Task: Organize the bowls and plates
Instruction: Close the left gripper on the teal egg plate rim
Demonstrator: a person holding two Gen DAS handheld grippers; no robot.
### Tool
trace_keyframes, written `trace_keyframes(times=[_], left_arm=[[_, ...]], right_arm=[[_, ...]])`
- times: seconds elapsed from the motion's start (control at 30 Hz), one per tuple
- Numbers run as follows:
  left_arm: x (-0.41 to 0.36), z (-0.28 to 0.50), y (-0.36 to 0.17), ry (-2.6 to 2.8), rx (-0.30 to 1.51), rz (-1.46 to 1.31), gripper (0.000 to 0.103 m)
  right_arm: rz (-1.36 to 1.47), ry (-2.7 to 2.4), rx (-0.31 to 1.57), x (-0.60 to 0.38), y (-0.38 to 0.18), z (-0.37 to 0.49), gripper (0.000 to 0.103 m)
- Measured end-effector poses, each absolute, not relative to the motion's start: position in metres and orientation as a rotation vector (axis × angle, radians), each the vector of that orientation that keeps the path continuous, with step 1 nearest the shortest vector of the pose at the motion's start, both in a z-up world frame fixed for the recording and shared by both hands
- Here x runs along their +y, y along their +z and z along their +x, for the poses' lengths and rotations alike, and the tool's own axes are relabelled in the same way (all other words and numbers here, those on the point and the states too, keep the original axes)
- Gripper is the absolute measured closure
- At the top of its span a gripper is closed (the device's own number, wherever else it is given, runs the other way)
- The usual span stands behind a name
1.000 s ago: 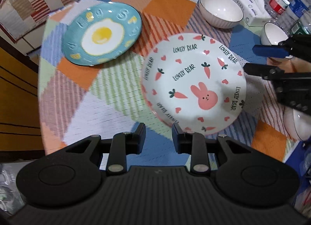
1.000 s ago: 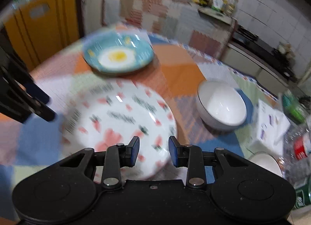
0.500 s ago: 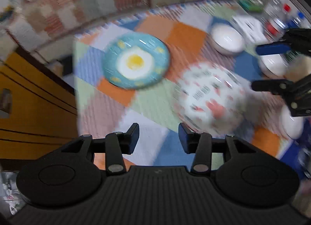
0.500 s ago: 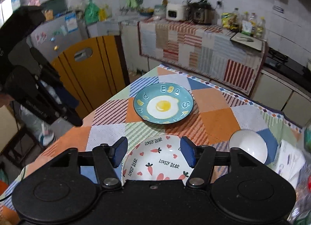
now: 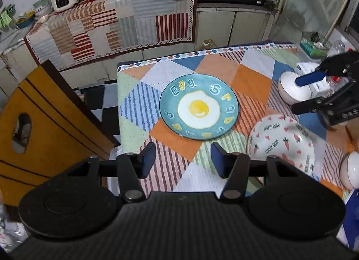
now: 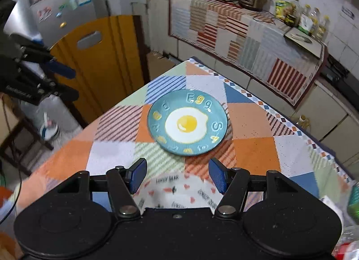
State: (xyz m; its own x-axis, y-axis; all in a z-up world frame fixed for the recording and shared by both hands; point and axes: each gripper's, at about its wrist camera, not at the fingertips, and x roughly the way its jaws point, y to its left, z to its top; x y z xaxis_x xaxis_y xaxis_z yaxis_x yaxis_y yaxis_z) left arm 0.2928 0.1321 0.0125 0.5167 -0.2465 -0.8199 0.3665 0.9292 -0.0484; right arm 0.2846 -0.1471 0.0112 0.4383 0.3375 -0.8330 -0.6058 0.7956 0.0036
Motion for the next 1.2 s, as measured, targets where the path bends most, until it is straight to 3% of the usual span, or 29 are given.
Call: trace_keyframes(times=[0.33, 0.5, 0.57, 0.67, 0.73, 0.87, 0.93, 1.13, 1.17, 1.2], left_arm=[[0.107, 0.364, -0.067, -0.343, 0.953, 0.078, 0.048], [0.099, 0.400, -0.115, -0.261, 1.007, -0.064, 0.048], [0.097, 0.408, -0.131, -0.231, 1.015, -0.076, 0.050], [0.099, 0.417, -0.151, -0.230, 1.026, -0.096, 0.051], [0.104, 0.422, -0.161, -0.221, 1.034, -0.127, 0.052], [0.118, 0.430, -0.175, -0.205, 1.040, -0.188, 0.062], [0.124, 0.433, -0.181, -0.202, 1.049, -0.220, 0.072], [0.136, 0.438, -0.194, -0.220, 1.055, -0.332, 0.082], [0.136, 0.438, -0.195, -0.225, 1.055, -0.348, 0.083], [0.136, 0.439, -0.196, -0.226, 1.055, -0.360, 0.085]], right_arm=[[0.149, 0.437, 1.122, -0.167, -0.078, 0.385, 0.037], [0.303, 0.323, 1.083, -0.183, -0.127, 0.412, 0.037], [0.384, 0.277, 1.073, -0.194, -0.145, 0.416, 0.040], [0.484, 0.290, 1.112, -0.205, -0.170, 0.420, 0.058], [0.488, 0.282, 1.107, -0.210, -0.178, 0.421, 0.059], [0.477, 0.342, 1.084, -0.215, -0.181, 0.426, 0.059], [0.457, 0.361, 1.072, -0.215, -0.181, 0.430, 0.059], [0.467, 0.376, 1.027, -0.212, -0.188, 0.439, 0.060], [0.465, 0.380, 1.024, -0.210, -0.189, 0.441, 0.062], [0.460, 0.385, 1.026, -0.207, -0.190, 0.443, 0.070]])
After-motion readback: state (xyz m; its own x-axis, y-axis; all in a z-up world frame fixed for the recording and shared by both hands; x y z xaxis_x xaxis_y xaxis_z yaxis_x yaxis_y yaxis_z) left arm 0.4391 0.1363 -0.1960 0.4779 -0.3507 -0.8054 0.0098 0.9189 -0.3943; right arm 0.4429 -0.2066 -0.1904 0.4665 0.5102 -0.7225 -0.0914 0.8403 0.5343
